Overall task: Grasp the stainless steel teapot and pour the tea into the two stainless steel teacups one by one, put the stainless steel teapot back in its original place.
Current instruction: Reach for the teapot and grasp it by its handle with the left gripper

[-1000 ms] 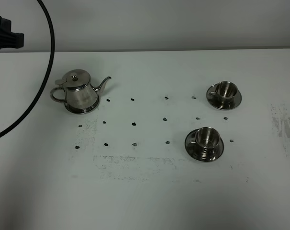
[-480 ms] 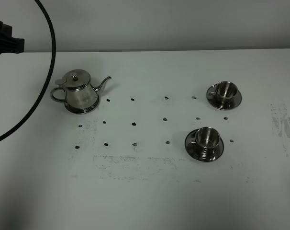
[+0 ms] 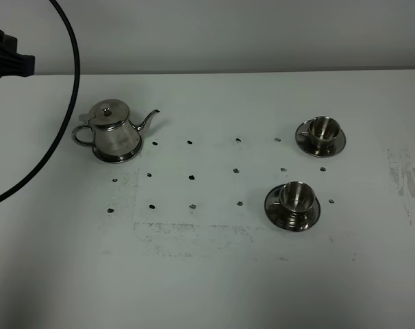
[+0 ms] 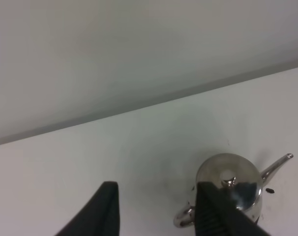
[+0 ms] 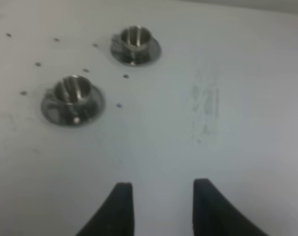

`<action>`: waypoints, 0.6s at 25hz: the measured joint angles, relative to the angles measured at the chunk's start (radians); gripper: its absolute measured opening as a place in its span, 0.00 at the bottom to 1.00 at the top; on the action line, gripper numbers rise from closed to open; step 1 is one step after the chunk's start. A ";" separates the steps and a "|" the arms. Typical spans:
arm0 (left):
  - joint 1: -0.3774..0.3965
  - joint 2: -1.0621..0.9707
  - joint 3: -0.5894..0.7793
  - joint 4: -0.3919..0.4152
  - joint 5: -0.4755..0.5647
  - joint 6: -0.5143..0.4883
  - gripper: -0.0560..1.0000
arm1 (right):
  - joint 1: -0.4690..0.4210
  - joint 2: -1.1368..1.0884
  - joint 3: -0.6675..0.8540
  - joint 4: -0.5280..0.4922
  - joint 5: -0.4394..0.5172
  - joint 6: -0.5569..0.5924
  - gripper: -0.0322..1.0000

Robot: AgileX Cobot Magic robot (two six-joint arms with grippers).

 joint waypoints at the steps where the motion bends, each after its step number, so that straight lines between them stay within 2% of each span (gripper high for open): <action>1: 0.000 0.000 0.000 0.000 0.000 0.003 0.40 | 0.000 -0.012 0.014 -0.005 0.006 0.002 0.33; 15: 0.000 0.000 0.000 0.000 0.001 0.028 0.40 | 0.000 -0.024 0.022 -0.018 0.007 0.024 0.33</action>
